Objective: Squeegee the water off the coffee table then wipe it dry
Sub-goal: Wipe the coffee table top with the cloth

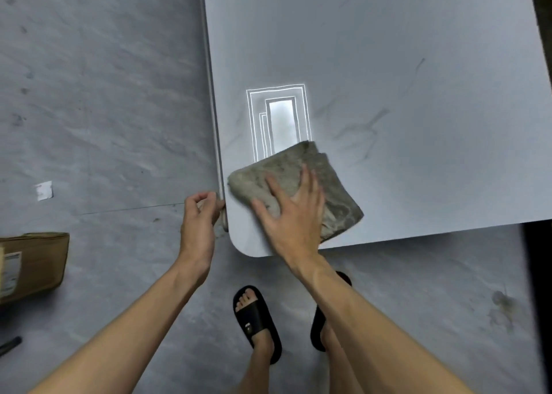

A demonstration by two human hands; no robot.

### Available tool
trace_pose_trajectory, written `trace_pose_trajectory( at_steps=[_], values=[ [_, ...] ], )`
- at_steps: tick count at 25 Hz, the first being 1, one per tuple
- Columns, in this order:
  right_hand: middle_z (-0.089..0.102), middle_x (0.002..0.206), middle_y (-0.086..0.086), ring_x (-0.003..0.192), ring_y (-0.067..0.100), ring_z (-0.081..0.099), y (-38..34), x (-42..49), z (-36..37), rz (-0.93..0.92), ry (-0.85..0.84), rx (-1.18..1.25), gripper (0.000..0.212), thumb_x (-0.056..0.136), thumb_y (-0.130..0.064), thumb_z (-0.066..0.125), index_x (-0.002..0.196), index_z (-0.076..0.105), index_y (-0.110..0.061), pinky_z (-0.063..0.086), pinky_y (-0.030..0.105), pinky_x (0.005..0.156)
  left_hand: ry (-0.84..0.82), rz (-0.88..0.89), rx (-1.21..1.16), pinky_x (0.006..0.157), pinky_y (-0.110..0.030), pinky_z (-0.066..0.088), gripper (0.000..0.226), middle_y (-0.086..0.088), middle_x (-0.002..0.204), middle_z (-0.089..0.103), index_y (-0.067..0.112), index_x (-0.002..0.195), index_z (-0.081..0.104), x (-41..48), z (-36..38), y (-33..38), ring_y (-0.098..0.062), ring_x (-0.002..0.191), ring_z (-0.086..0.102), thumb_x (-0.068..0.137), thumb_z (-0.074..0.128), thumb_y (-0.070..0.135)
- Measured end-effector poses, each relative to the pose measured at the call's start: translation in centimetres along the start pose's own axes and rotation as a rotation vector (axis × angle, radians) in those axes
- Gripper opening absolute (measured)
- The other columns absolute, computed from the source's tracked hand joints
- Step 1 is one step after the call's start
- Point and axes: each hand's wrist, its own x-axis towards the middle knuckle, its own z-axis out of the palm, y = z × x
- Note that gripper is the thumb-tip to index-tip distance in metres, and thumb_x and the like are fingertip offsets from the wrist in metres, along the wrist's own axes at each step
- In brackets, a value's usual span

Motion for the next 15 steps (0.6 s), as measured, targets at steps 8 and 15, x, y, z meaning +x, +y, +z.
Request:
trace_pose_trajectory(
  at_steps=[8,15],
  values=[
    [0.034,0.151,0.018,0.134,0.036,0.034,0.2,-1.2,0.6,-0.704,-0.173,-0.293,0.048,0.089,-0.063,0.044,0.135,0.046,-0.049,0.03,0.053,0.109,0.097,-0.016,0.396,0.082,-0.027,0.044,0.042,0.0,0.11,0.065,0.019,0.122,0.058,-1.7,-2.0,-2.6,-0.018,0.105,0.06,0.094,0.045,0.048],
    [0.033,0.153,0.011,0.133,0.03,0.037,6.6,-0.4,-2.6,-0.869,-0.253,-0.314,0.046,0.09,-0.06,0.047,0.135,0.046,-0.05,0.033,0.05,0.108,-0.068,0.225,0.77,0.112,-0.034,0.03,0.06,-0.006,0.155,0.033,0.016,0.149,0.028,-3.9,1.7,-1.7,-0.023,0.14,0.036,0.098,0.042,0.045]
  ],
)
